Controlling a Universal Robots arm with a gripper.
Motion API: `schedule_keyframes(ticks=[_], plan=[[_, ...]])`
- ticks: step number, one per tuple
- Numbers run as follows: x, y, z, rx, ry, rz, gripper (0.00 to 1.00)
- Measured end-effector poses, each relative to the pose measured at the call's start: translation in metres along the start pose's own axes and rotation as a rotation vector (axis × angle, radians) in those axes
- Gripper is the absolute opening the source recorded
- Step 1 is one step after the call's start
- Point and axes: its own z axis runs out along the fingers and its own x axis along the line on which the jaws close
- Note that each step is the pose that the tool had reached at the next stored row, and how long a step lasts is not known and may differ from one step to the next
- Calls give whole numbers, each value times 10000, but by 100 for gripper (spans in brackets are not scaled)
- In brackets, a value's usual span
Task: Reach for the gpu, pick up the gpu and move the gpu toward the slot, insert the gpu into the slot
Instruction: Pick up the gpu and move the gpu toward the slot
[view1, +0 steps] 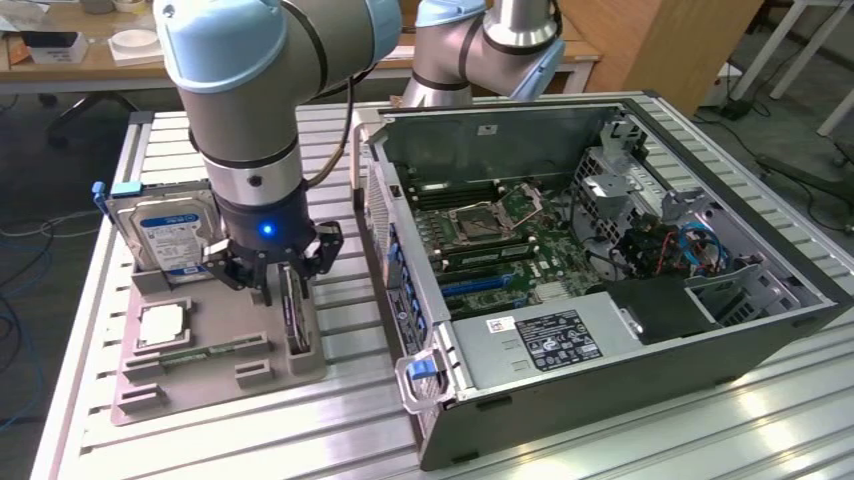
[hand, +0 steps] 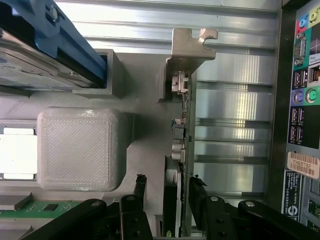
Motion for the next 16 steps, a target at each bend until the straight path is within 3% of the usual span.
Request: schedule_keyframes(ticks=[8, 11, 12, 16], plan=[[-9, 0, 1, 0, 0, 0, 47], [-9, 0, 1, 0, 0, 0, 39], [-9, 0, 1, 0, -1, 0, 33], [-9, 0, 1, 0, -1, 0, 31]])
